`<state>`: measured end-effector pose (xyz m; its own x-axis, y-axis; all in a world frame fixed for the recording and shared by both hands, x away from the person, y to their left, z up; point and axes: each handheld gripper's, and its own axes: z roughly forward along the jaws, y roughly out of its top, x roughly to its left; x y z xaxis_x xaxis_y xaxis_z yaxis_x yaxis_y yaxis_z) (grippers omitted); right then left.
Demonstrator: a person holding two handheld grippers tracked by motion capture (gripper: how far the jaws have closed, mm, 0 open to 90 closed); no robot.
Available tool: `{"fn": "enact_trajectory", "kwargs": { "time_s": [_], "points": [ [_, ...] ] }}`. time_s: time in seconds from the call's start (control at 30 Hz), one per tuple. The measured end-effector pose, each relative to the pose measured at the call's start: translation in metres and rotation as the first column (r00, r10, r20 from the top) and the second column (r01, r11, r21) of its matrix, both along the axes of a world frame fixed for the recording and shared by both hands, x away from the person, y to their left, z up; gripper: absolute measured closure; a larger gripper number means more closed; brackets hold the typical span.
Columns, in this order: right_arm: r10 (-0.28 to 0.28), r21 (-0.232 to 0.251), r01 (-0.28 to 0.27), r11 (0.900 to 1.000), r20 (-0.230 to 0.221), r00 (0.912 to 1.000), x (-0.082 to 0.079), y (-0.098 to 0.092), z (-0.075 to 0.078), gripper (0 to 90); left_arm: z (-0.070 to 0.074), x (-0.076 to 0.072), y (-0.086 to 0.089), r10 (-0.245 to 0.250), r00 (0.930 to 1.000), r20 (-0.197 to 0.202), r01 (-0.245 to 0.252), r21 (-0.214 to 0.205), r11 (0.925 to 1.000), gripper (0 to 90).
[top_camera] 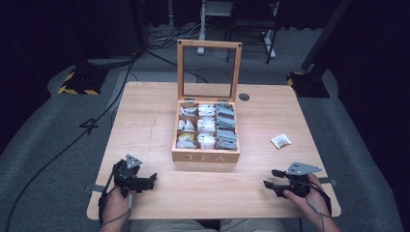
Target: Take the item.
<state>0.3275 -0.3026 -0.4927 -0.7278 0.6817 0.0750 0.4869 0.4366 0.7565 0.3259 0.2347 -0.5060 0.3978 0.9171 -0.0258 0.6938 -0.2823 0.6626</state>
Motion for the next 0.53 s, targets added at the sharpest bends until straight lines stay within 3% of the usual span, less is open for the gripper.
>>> {"fn": "enact_trajectory", "kwargs": {
  "time_s": [0.17,0.37,0.53],
  "points": [
    [0.029,-0.052,-0.029,0.9982,0.004,0.9996,0.001,0.005,-0.007,33.2,0.000,0.000,0.000,0.000,1.0000,0.000,0.000,0.000,1.0000,0.0],
    [0.064,-0.072,-0.061,0.9956,0.036,0.9973,0.002,0.011,-0.012,18.6,0.000,0.000,0.000,0.000,1.0000,0.001,0.000,0.001,1.0000,0.0],
    [0.077,-0.075,-0.075,0.9944,0.031,0.9965,0.004,0.013,-0.012,16.1,0.000,0.000,0.000,0.000,1.0000,0.000,0.000,0.000,1.0000,0.0]
  ]
}}
